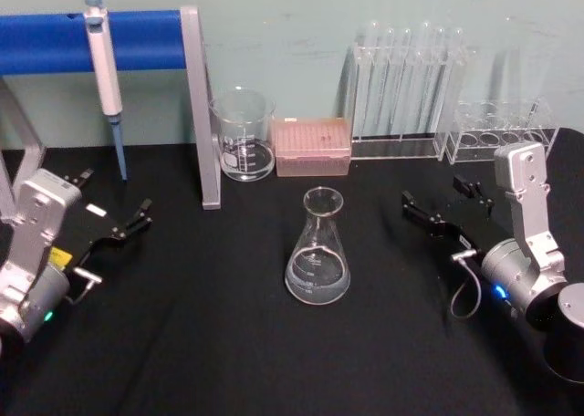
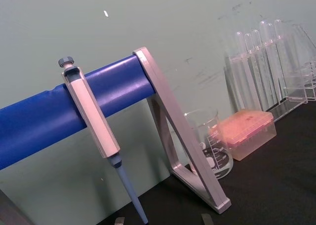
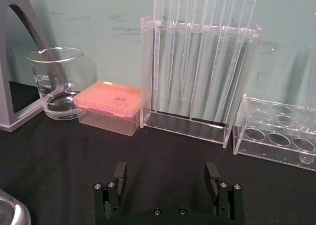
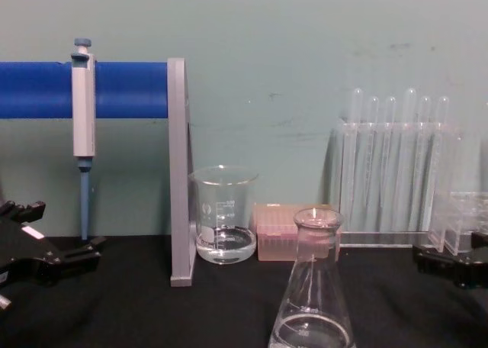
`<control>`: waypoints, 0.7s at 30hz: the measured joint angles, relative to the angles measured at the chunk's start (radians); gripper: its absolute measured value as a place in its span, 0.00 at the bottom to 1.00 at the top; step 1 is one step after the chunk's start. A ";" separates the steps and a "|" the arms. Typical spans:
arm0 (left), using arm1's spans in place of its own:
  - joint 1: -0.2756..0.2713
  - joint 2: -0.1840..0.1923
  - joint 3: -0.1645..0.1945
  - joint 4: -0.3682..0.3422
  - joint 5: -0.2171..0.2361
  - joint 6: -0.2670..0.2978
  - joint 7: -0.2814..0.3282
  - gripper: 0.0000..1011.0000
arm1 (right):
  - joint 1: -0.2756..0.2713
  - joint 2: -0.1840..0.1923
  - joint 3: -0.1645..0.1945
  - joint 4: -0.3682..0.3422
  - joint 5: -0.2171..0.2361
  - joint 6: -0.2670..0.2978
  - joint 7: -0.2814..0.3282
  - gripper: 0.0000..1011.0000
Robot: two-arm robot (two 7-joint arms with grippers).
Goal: Grasp the erlenmeyer flask with one hand, shake it three times, then place it back.
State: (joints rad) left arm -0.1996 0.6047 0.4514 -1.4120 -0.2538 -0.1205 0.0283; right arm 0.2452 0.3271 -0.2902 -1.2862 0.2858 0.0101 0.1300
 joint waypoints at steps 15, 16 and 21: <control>0.000 0.000 0.000 0.000 0.000 0.000 0.000 0.99 | 0.000 0.000 0.000 0.000 0.000 0.000 0.000 0.99; 0.000 0.000 0.000 0.000 0.000 0.000 0.000 0.99 | 0.000 0.000 0.000 0.000 0.000 0.000 0.000 0.99; 0.000 0.000 0.000 0.000 0.000 0.000 0.000 0.99 | 0.000 0.000 0.000 0.000 0.000 0.000 0.000 0.99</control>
State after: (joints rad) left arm -0.1996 0.6047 0.4514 -1.4120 -0.2539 -0.1205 0.0283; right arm 0.2452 0.3271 -0.2902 -1.2862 0.2859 0.0102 0.1300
